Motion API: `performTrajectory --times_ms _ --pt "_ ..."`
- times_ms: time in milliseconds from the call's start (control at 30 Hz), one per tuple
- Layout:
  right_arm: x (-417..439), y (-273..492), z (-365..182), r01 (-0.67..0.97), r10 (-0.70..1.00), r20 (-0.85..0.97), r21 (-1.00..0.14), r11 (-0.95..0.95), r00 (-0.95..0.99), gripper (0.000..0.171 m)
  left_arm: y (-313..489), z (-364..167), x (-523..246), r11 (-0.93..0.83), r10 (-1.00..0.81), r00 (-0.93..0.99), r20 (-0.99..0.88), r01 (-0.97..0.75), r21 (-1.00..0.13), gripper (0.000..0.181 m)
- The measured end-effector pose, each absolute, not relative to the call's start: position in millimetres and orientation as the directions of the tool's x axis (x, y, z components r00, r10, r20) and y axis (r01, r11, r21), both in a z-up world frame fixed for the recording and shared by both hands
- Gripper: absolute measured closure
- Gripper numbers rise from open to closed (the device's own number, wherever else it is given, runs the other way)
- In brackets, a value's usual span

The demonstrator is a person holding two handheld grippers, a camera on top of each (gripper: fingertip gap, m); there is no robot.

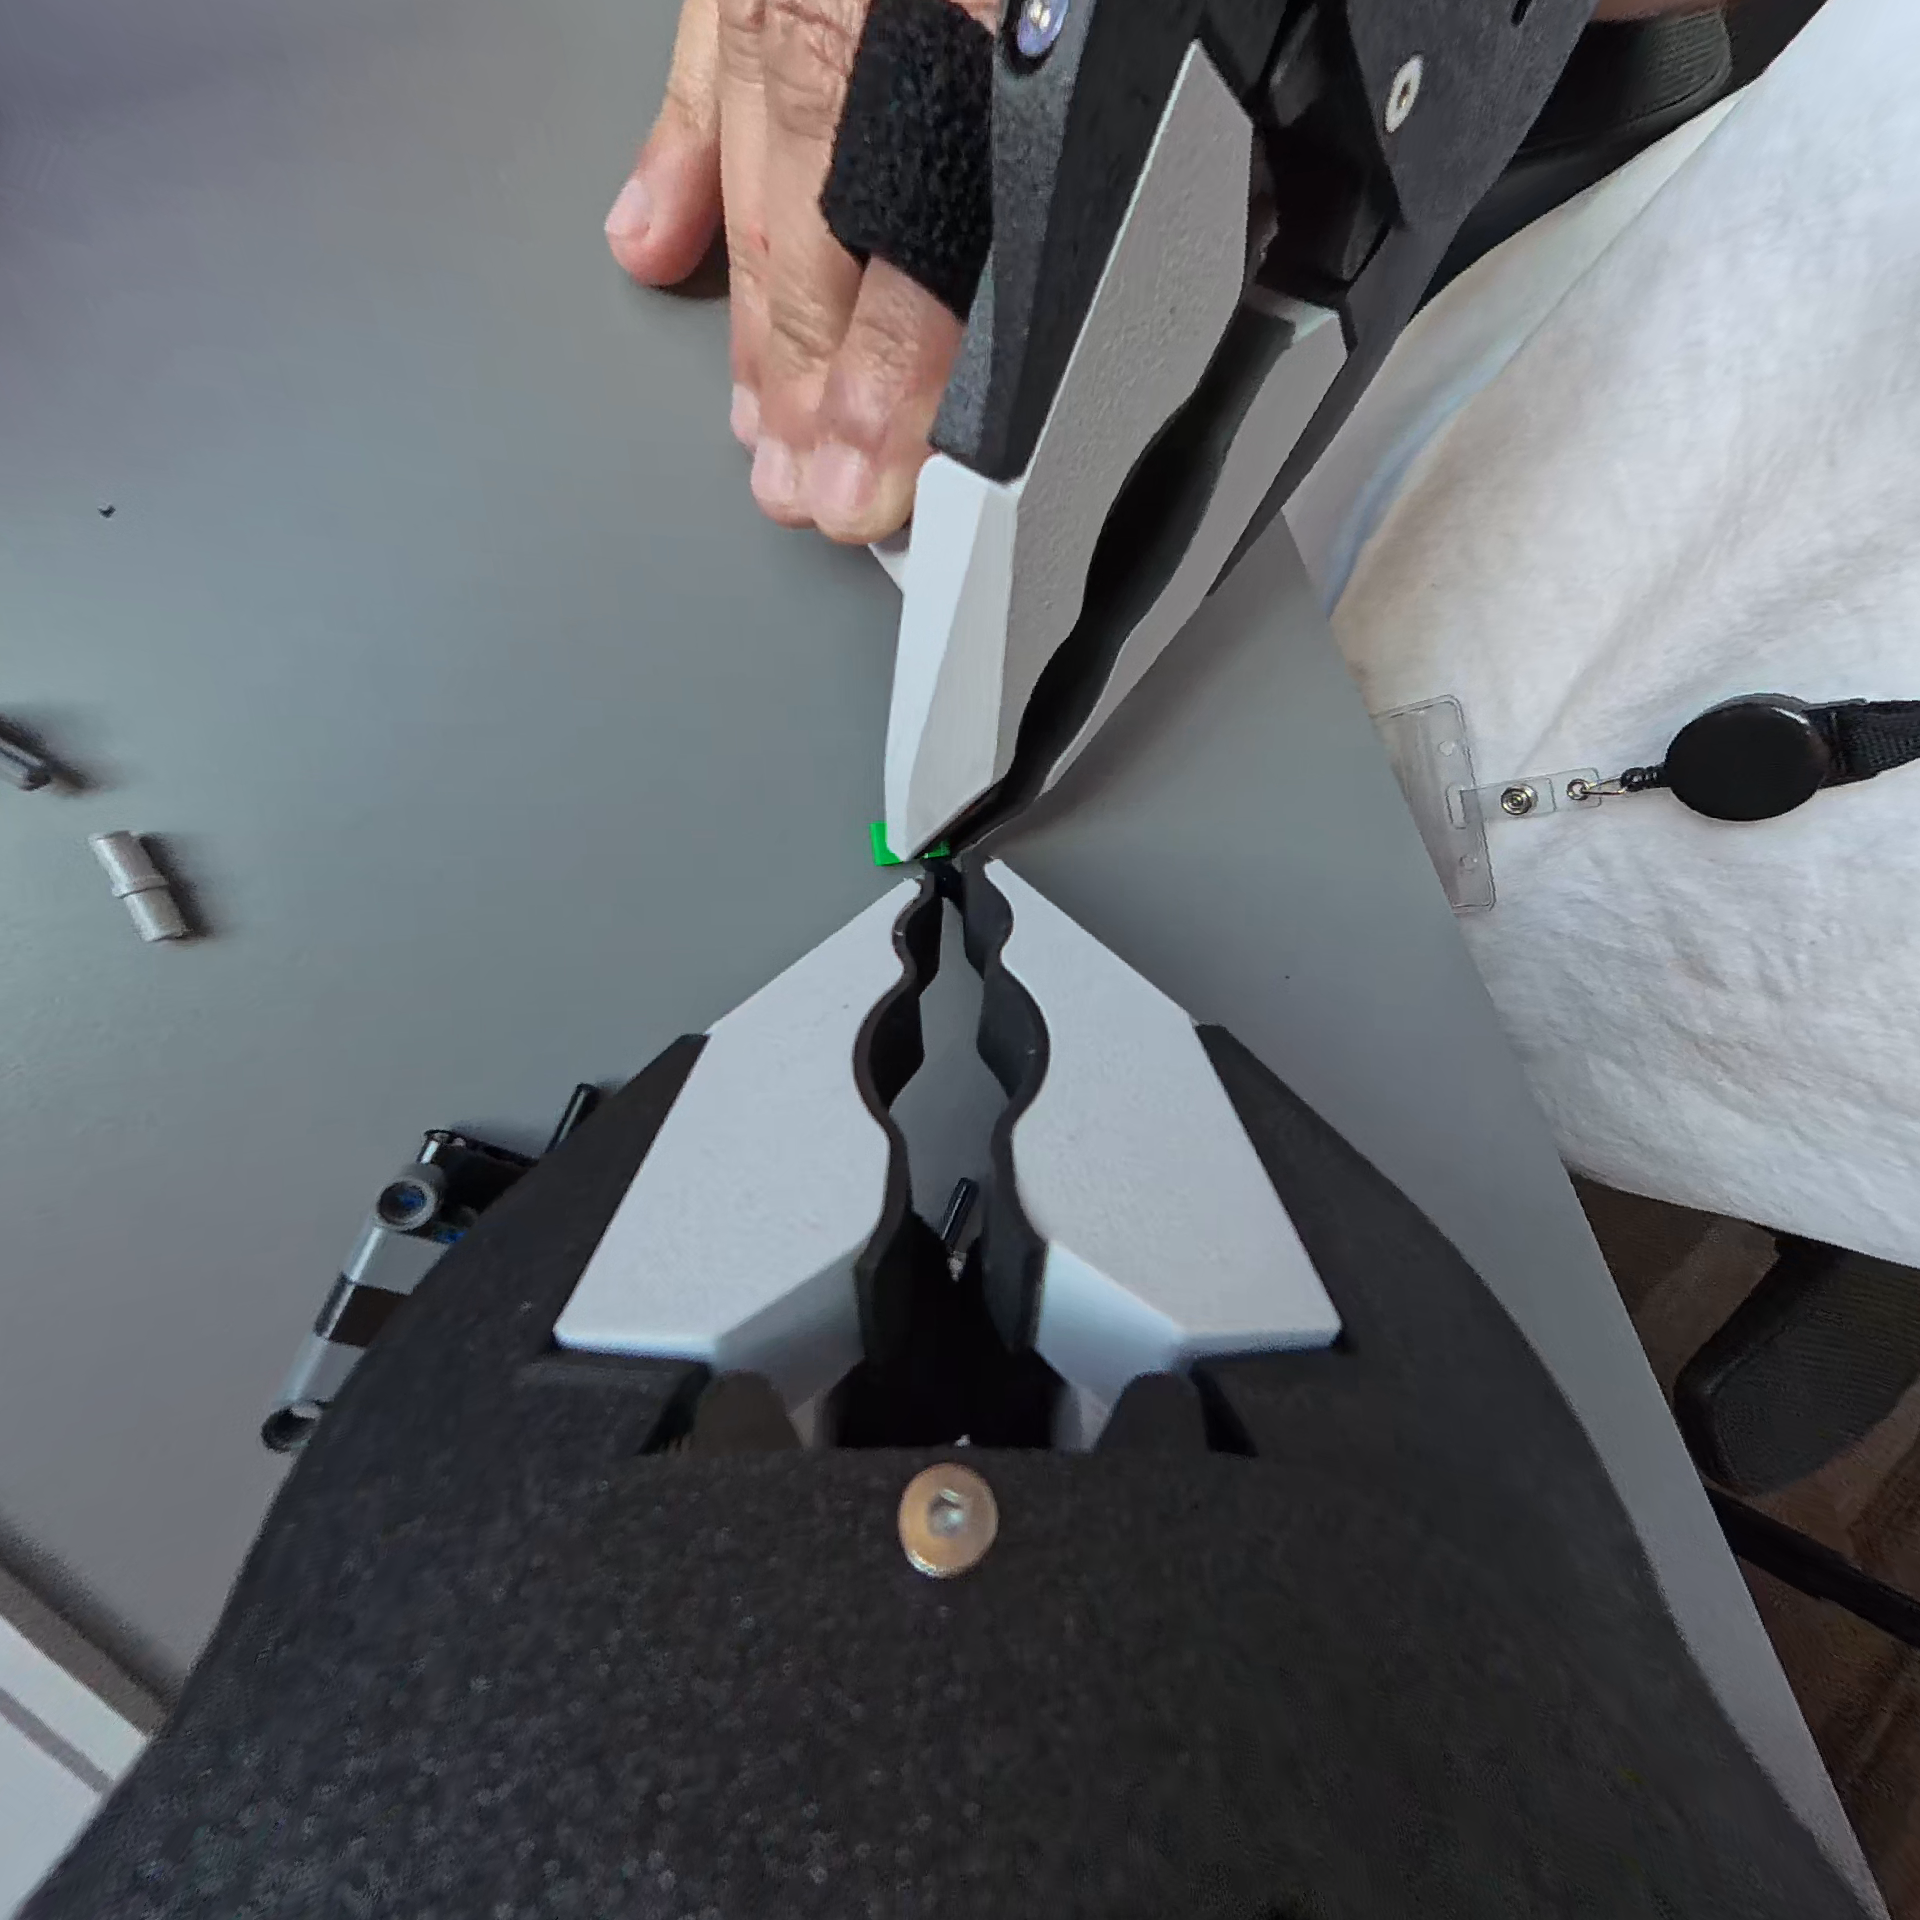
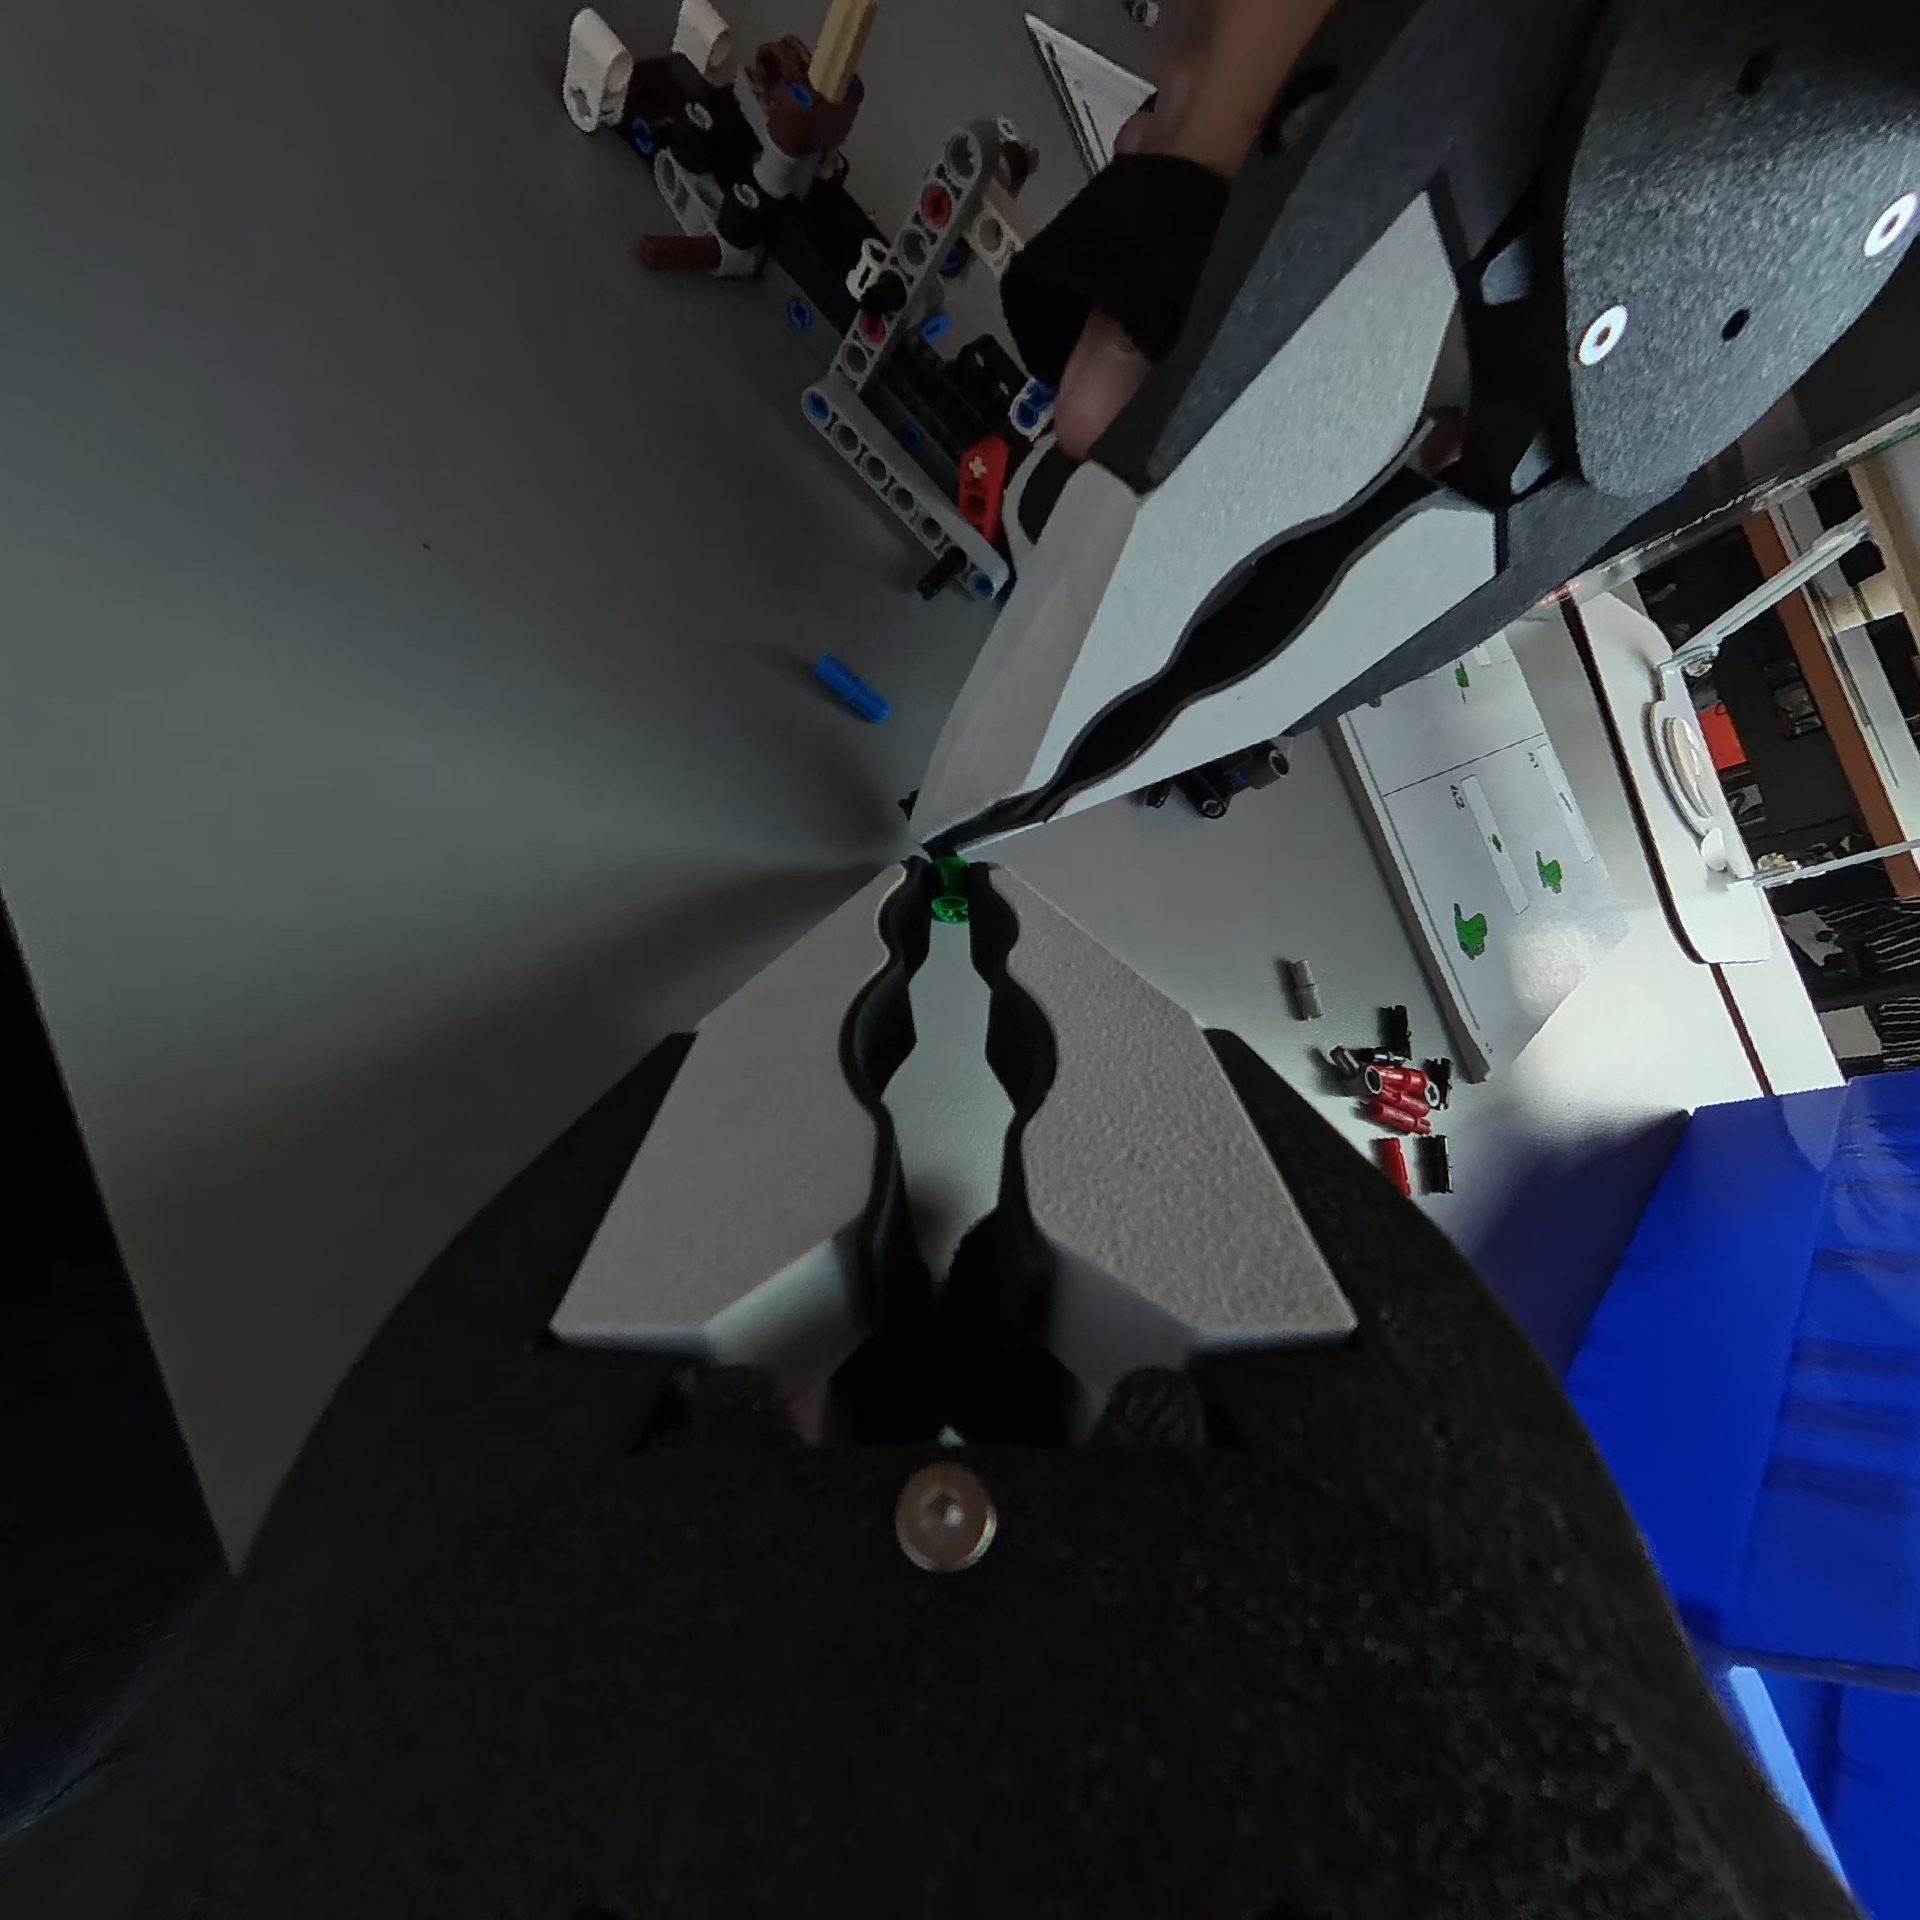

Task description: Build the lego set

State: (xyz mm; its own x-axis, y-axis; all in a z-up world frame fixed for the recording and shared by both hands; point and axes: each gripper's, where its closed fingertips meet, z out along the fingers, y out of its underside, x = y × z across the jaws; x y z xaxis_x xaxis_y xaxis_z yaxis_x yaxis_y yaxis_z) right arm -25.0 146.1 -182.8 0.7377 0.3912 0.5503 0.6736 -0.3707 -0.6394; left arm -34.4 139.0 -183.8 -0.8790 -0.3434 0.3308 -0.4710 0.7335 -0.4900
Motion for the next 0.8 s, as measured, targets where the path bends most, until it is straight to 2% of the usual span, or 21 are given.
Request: performTrajectory --times_ms 167,433,800 --pt "-26.8 146.5 -182.5 0.685 0.404 0.557 -0.640 -0.349 0.726 0.165 141.7 -184.4 -35.6 0.753 -0.272 -0.892 0.361 -0.431 -0.497 0.179" --pt "-26.0 146.4 -182.0 0.678 0.402 0.550 -0.646 -0.350 0.732 0.165 148.0 -189.9 -34.5 0.831 -0.244 -0.943 0.228 -0.324 -0.452 0.178" --pt "-25.1 145.7 -182.0 0.672 0.404 0.542 -0.651 -0.352 0.737 0.165 153.8 -190.0 -39.2 0.829 -0.251 -0.956 0.150 -0.292 -0.477 0.171"
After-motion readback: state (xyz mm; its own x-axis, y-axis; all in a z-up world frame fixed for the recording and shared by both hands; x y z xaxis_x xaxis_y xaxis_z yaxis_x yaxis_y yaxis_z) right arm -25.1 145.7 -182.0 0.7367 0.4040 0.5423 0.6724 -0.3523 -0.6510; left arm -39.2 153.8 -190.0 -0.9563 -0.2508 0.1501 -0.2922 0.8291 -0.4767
